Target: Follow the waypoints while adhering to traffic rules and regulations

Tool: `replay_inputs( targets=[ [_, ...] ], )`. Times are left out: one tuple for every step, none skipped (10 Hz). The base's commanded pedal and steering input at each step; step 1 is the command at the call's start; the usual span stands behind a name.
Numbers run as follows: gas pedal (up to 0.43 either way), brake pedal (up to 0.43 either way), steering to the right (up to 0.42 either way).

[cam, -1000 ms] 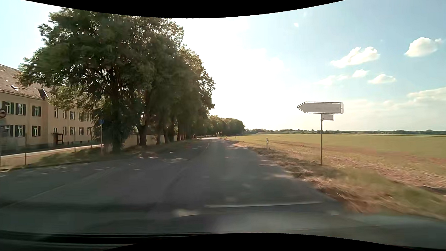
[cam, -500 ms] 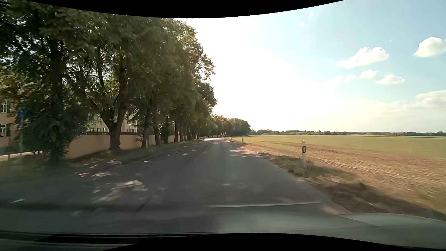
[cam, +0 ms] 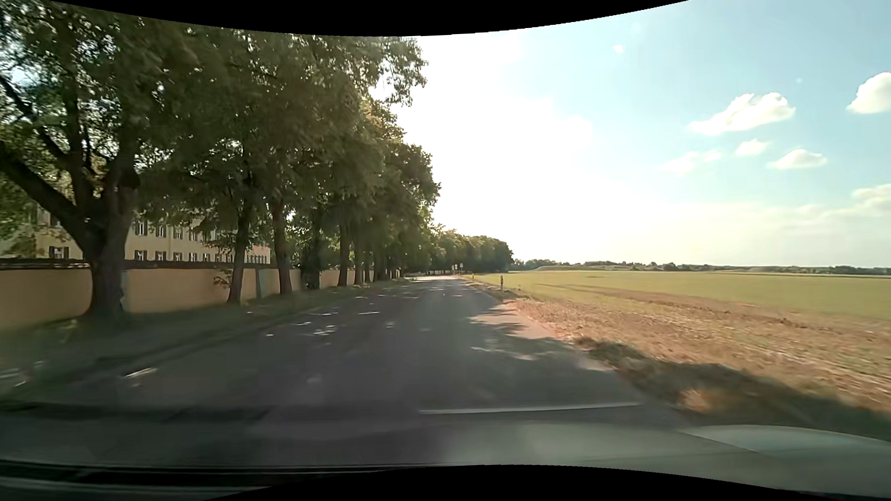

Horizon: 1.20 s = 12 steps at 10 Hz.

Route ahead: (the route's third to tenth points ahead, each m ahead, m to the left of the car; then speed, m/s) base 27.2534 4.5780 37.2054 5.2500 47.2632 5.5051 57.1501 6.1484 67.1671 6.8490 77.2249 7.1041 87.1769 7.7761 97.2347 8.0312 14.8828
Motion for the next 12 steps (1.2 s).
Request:
replay_inputs(
  targets=[
    [0.059,0.006,-0.016],
    [0.059,0.006,-0.016],
    [0.059,0.006,-0.015],
    [0.059,0.006,-0.014],
    [0.059,0.006,-0.012],
    [0.059,0.006,-0.011],
    [0.059,0.006,-0.009],
    [0.059,0.006,-0.008],
    [0.059,0.006,-0.007],
    [0.059,0.006,-0.006],
    [0.059,0.006,-0.005],
    [0.059,0.006,-0.005]
  ],
)
